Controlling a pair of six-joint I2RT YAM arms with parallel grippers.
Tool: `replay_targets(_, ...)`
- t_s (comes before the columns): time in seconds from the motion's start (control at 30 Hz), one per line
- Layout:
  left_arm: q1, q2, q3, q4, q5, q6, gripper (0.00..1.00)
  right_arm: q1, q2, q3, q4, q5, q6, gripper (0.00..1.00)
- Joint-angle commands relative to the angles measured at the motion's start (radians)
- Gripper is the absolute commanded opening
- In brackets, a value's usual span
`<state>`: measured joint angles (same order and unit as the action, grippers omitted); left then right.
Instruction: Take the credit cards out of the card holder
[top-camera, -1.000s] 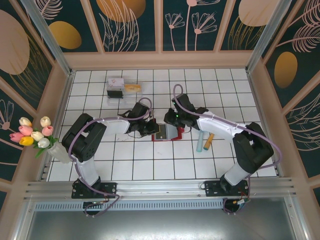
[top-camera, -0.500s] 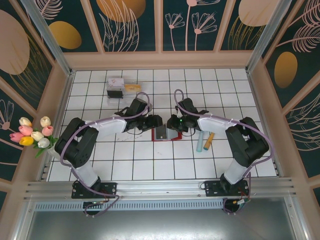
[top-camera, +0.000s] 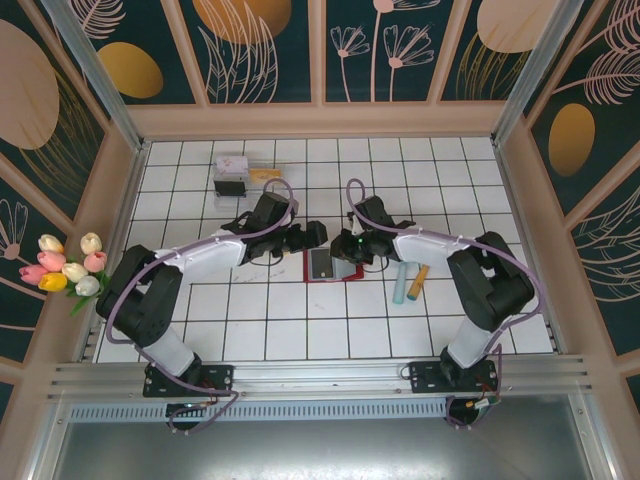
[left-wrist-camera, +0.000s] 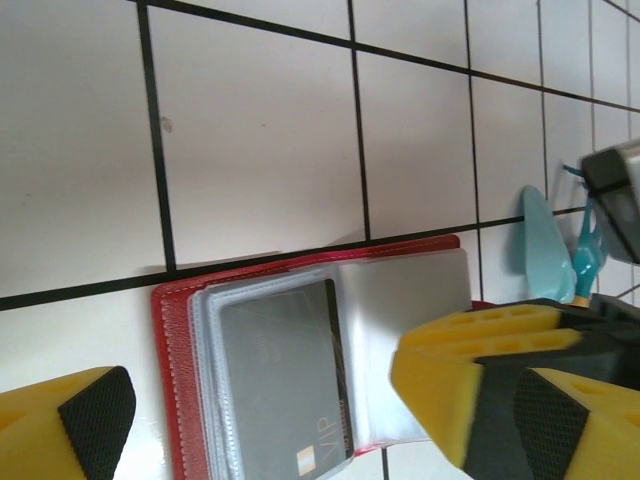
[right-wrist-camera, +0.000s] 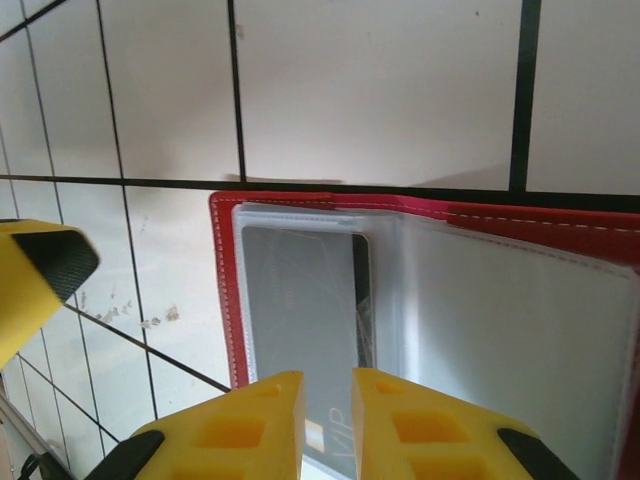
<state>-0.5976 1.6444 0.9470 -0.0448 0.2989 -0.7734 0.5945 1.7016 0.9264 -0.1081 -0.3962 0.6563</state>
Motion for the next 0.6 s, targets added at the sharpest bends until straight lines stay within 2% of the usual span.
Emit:
replay_targets(0.0,0.001,-0.002,-0.016,0.042,0.057,0.01,0.95,-0.005,0.021,-0.001,0.022,-0.029,0.006,0.21)
replay_targets(0.1,0.0,0.042,-0.007,0.026,0.088,-0.021,0.83,-0.005,0.029,-0.006,0.026,-0.018,0.008,0.21)
replay_targets(0.23,0.0,0.063,-0.012,0.036,0.13,-0.044,0.6,-0.004,0.054,0.003,0.013,-0.021,-0.001,0.21)
replay_targets(0.37,0.0,0.1,0.02,-0.031,0.096,-0.02,0.45,-0.004,0.072,0.008,0.02,-0.044,-0.015,0.2)
replay_targets(0.57,0.0,0.15,0.056,-0.106,0.073,0.031,0.37,0.002,0.084,0.007,0.045,-0.051,0.002,0.19)
